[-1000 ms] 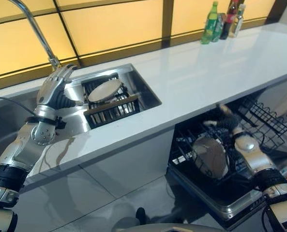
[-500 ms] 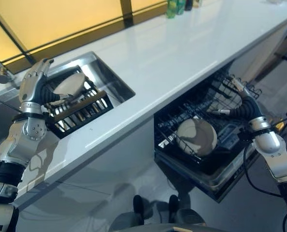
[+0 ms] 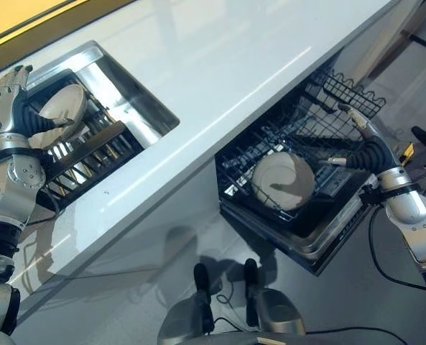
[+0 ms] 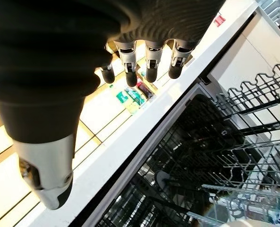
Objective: Pick up plates and place into dishwasher.
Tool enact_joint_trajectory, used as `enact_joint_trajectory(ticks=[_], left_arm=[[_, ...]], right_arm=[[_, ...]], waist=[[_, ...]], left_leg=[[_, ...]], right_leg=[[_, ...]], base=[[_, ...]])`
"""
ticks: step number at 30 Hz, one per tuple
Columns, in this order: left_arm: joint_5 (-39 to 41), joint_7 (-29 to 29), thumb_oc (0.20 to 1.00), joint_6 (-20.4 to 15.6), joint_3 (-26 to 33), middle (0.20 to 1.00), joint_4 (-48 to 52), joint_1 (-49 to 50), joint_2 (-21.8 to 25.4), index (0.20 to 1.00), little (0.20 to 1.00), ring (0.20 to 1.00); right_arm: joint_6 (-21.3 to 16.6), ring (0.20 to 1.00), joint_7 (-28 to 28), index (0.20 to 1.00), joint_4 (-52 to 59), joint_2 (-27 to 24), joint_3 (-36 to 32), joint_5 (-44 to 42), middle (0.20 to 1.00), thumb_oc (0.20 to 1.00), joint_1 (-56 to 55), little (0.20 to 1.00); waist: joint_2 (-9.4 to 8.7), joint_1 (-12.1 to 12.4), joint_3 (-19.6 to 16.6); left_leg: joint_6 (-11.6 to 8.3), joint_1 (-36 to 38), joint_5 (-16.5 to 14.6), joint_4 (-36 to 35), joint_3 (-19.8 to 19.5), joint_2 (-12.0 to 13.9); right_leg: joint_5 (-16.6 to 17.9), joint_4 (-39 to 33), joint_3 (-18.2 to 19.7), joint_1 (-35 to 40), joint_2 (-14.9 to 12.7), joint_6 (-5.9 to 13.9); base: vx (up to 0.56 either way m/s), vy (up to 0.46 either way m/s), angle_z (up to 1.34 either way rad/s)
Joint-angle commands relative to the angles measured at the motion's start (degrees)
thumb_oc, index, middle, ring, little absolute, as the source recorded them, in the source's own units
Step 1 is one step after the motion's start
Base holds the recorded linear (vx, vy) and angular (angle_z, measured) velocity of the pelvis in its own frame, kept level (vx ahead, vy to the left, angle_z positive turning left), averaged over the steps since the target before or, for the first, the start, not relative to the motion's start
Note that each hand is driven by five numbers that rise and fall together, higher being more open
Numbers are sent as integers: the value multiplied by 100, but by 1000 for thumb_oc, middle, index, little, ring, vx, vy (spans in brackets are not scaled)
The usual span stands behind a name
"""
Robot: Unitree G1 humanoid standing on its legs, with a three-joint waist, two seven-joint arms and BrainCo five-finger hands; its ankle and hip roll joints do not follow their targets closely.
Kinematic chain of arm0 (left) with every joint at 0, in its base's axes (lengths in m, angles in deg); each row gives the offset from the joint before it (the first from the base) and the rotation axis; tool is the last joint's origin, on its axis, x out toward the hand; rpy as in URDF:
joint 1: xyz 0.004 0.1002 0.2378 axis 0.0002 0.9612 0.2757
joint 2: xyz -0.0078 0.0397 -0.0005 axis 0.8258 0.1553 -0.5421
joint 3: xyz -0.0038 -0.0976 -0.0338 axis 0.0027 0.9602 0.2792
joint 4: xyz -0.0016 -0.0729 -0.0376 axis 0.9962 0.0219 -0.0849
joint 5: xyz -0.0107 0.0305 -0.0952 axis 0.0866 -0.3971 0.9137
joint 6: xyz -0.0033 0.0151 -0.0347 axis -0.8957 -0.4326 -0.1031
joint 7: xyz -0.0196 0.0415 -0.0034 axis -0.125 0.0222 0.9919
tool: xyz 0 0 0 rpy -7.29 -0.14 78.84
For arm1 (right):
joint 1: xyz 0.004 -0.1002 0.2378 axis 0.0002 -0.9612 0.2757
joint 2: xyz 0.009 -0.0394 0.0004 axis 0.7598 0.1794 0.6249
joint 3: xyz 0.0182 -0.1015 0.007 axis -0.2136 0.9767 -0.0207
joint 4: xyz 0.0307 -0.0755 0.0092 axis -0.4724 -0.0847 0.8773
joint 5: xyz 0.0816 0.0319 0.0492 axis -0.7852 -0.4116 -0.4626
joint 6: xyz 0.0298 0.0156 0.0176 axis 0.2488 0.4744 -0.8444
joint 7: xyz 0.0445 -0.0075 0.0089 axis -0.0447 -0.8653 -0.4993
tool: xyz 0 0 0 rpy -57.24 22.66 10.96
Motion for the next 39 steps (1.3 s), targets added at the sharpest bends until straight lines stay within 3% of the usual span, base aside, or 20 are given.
enact_joint_trajectory(ticks=[1, 10, 18, 26, 36, 37, 38, 39], left_arm=[[9, 12, 1000, 197, -180, 1000, -471, -519, 364, 1000, 1000, 1000], [361, -270, 1000, 557, -523, 1000, -912, -999, 161, 1000, 1000, 1000], [464, -699, 1000, 361, -644, 1000, -1180, -1249, 18, 1000, 1000, 1000], [843, -1012, 1000, -222, -576, 1000, -1005, -1020, -124, 1000, 1000, 1000], [631, -682, 1000, 127, -880, 1000, -1650, -1435, -133, 1000, 1000, 1000], [687, -589, 890, 192, -909, 890, -1771, -1546, -118, 890, 890, 890], [743, -540, 595, 225, -937, 595, -1832, -1620, -121, 595, 595, 595], [750, -382, 200, 289, -938, 200, -1940, -1717, -153, 200, 200, 200]], right_arm=[[-106, 1000, 151, 1000, 645, -311, -258, -149, 1000, 1000, 305, 1000], [192, 1000, 327, 1000, 519, -339, 56, -100, 1000, 1000, 700, 1000], [292, 1000, 550, 1000, 503, -325, 127, -19, 1000, 1000, 784, 1000], [146, 1000, 446, 1000, 438, -253, 72, -16, 1000, 1000, 574, 1000], [355, 1000, 382, 1000, 187, -429, 386, -219, 1000, 1000, 1056, 1000], [364, 1000, 394, 1000, 148, -446, 411, -290, 1000, 1000, 1091, 1000], [380, 1000, 421, 1000, 128, -449, 425, -304, 1000, 1000, 1120, 1000], [398, 1000, 462, 1000, 83, -445, 447, -291, 1000, 1000, 1154, 1000]], waist=[[-103, 22, 156], [-203, 45, 359], [-273, 56, 432], [-213, 45, 350], [-255, -17, 407], [-277, -34, 422], [-290, -35, 429], [-316, -46, 446]], left_leg=[[48, -1, -811, 144, 162, -243], [50, -221, -769, 153, 163, -244], [69, -293, -768, 149, 167, -255], [63, -221, -807, 181, 166, -270], [48, -283, -786, 204, 214, -256], [47, -307, -783, 204, 226, -248], [46, -326, -780, 206, 230, -245], [41, -359, -772, 206, 234, -237]], right_leg=[[-767, 713, 154, -448, -45, 565], [-735, 776, 115, -693, -46, 575], [-714, 814, 90, -802, -36, 604], [-736, 818, 52, -723, -60, 602], [-741, 830, 82, -783, -42, 562], [-739, 831, 90, -812, -37, 563], [-738, 834, 95, -833, -35, 564], [-734, 840, 100, -871, -27, 563]], base=[[-37, 29, -3], [-52, 16, -1], [-30, -4, 0], [0, 0, 0], [-14, 9, 0], [-53, 19, 0], [-63, 20, -1], [-51, 13, 0]])
